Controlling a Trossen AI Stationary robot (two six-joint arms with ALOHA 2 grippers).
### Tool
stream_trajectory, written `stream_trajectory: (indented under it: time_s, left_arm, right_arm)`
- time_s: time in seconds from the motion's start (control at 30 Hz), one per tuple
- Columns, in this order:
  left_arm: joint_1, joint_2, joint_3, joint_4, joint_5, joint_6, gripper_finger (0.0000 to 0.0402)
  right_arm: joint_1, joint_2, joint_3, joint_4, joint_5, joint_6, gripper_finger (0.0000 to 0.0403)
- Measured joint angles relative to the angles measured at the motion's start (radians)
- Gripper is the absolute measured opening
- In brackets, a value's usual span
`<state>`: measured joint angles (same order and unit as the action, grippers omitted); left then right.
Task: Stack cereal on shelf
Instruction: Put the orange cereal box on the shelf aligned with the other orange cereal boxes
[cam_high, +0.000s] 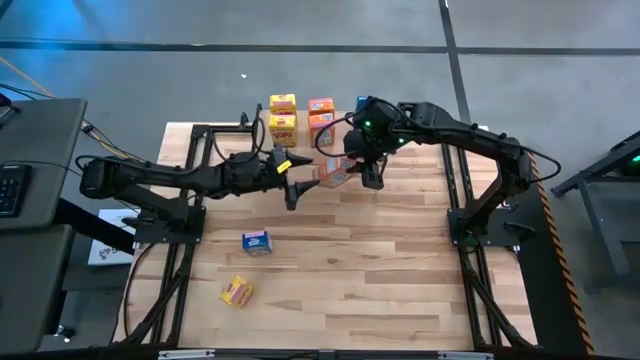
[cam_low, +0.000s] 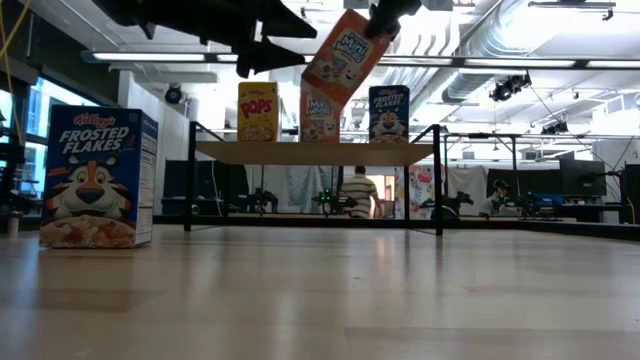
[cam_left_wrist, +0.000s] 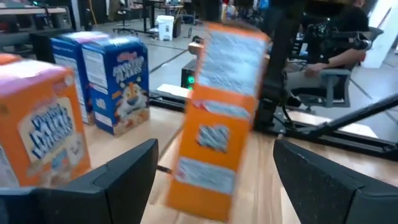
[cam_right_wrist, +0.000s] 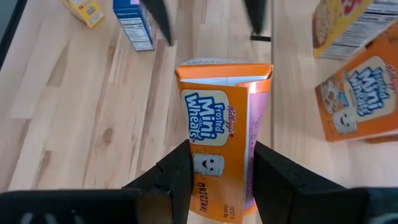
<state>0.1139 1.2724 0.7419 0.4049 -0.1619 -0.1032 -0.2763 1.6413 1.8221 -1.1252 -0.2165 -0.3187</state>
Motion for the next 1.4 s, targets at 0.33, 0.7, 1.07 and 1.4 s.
stream_trajectory:
  time_s: [0.33, 0.7, 1.07, 1.4]
  left_arm:
    - [0.005, 0.012, 0.069, -0.089, 0.061, 0.015, 0.0310]
    - [0.032, 0.088, 0.068, -0.073, 0.075, 0.027, 0.0310]
    - [0.037, 0.098, 0.068, -0.064, 0.075, 0.071, 0.0283]
    - [0.037, 0.097, 0.068, -0.044, 0.130, 0.074, 0.0236]
  right_arm:
    - [0.016, 0.000, 0.000, 0.041, 0.000, 0.004, 0.0130]
    - [0.016, 0.000, 0.000, 0.046, -0.004, 0.004, 0.0130]
    - [0.016, 0.000, 0.000, 0.044, -0.005, 0.005, 0.0130]
    - [0.016, -0.001, 0.000, 0.023, -0.009, 0.007, 0.0130]
